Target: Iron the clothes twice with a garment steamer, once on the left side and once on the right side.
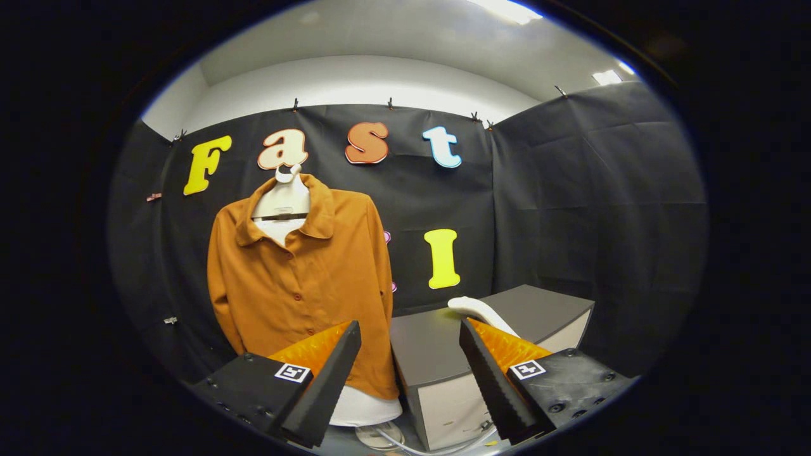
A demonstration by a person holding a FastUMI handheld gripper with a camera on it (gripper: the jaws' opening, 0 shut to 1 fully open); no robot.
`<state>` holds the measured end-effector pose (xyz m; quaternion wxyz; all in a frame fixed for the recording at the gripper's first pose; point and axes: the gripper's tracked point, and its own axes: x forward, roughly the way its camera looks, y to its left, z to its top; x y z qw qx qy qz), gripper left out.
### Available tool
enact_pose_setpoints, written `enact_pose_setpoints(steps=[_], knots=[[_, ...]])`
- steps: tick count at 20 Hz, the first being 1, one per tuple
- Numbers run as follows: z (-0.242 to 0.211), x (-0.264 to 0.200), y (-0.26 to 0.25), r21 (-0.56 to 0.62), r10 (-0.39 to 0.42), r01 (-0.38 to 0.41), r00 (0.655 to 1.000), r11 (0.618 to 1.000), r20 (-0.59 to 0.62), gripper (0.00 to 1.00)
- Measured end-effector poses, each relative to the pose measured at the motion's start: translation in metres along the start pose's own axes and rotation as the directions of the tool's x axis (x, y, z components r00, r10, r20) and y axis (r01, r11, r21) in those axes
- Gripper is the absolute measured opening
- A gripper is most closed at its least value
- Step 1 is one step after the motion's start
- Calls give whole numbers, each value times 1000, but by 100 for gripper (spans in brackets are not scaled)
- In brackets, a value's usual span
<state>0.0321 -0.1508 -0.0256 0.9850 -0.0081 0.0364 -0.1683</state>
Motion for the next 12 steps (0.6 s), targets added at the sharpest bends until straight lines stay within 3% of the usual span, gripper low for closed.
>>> enact_pose_setpoints(steps=[5,12], knots=[[-2,70,-64,-4,-22,22,999,1000,-28,98],[-48,150,-137,13,-26,29,987,999,-161,99]])
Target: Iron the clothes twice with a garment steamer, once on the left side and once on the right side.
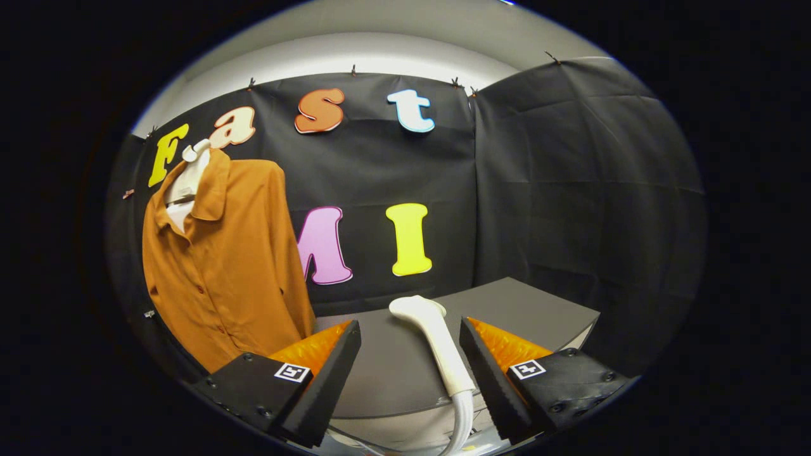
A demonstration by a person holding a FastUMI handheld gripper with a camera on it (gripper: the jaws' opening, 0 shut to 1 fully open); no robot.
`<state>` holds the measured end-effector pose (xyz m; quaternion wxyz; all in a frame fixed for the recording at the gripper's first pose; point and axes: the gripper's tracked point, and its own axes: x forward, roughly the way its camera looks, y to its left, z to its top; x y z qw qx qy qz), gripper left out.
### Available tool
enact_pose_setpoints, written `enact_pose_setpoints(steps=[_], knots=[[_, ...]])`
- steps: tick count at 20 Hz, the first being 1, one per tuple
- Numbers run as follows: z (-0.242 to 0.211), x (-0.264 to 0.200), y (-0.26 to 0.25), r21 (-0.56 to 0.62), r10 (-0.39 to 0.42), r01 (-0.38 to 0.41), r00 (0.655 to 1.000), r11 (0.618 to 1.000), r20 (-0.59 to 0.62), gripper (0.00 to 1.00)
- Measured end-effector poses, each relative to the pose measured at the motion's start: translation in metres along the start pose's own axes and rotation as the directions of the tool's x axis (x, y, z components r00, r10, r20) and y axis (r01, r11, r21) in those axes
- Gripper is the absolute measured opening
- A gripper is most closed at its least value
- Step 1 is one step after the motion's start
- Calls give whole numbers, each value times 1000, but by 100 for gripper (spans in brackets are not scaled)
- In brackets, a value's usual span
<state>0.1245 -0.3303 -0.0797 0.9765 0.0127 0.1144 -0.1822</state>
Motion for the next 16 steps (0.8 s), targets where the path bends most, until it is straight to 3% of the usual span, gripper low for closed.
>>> enact_pose_setpoints(steps=[8,16], knots=[[-48,67,-32,19,14,-11,988,1000,-153,98],[-91,107,-38,-1,18,-19,952,1000,-306,95]])
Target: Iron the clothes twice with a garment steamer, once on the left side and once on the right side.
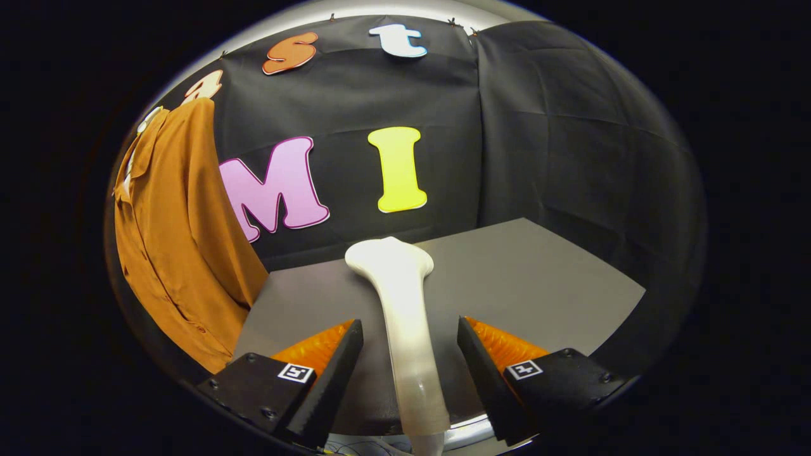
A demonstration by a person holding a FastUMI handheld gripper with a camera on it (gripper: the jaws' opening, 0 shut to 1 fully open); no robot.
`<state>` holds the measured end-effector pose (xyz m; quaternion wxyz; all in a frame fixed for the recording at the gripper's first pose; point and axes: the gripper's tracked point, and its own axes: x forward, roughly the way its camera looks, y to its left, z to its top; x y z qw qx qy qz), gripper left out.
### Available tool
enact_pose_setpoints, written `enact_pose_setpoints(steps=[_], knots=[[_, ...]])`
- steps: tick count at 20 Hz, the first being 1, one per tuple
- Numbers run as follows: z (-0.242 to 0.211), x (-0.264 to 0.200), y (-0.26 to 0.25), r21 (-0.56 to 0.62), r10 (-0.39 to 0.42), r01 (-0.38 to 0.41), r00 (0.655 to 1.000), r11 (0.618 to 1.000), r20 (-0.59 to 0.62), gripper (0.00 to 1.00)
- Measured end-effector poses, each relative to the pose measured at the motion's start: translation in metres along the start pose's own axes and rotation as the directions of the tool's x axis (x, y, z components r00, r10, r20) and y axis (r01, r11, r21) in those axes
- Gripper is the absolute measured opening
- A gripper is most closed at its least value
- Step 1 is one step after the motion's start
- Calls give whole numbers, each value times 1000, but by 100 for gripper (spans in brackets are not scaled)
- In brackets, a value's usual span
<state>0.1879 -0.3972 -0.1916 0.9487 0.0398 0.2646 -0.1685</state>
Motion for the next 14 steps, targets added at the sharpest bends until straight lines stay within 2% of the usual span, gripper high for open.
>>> enact_pose_setpoints(steps=[1,3,4,6,7,8,14], knots=[[-9,5,-2,-2,-5,5,1000,1000,-28,89],[-20,15,-2,2,-5,5,996,1000,-84,85],[-15,12,0,3,5,-5,998,1000,-65,84],[-12,11,3,-12,8,-9,997,1000,-73,46],[-14,13,1,-17,19,-20,998,1000,-67,45],[-15,13,1,-8,36,-36,997,999,-69,40],[-7,5,2,36,71,-69,997,997,-42,40]])
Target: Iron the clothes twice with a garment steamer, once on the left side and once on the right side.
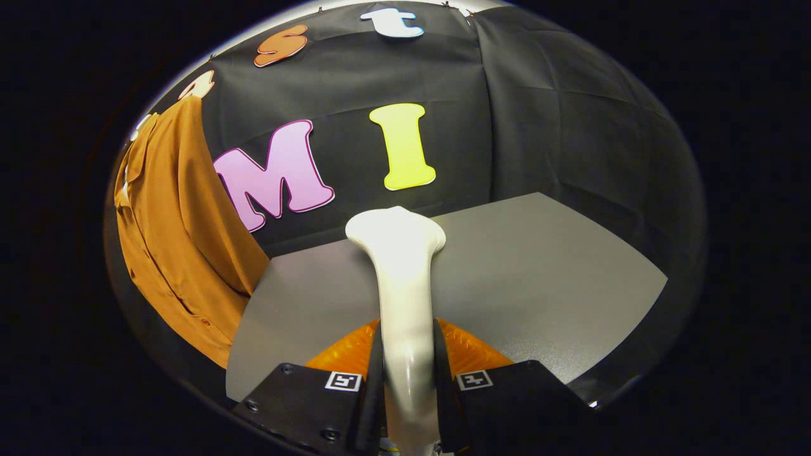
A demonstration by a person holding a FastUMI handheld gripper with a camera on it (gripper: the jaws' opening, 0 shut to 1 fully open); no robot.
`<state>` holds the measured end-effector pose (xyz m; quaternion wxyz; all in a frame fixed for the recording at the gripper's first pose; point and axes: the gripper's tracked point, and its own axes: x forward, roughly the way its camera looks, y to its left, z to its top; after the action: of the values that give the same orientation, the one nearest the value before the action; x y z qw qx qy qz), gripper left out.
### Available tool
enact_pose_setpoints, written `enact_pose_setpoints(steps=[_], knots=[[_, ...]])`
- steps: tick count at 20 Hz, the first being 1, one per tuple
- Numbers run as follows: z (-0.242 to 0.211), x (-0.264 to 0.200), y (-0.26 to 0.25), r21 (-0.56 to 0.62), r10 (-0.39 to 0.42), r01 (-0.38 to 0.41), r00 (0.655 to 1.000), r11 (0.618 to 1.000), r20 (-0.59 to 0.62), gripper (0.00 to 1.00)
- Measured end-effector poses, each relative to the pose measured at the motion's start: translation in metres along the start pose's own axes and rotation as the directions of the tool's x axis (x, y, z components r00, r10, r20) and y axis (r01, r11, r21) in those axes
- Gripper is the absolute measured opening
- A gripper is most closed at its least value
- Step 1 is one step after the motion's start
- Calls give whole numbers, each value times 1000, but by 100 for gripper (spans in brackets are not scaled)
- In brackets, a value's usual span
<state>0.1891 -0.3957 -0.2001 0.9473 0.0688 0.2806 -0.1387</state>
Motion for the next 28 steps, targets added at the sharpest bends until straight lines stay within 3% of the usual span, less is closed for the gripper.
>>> enact_pose_setpoints(steps=[8,20,28], knots=[[20,-54,44,-43,44,-40,993,998,113,39],[32,-126,218,-127,98,-63,953,990,287,39],[23,-128,303,-184,124,-70,945,980,302,39]])
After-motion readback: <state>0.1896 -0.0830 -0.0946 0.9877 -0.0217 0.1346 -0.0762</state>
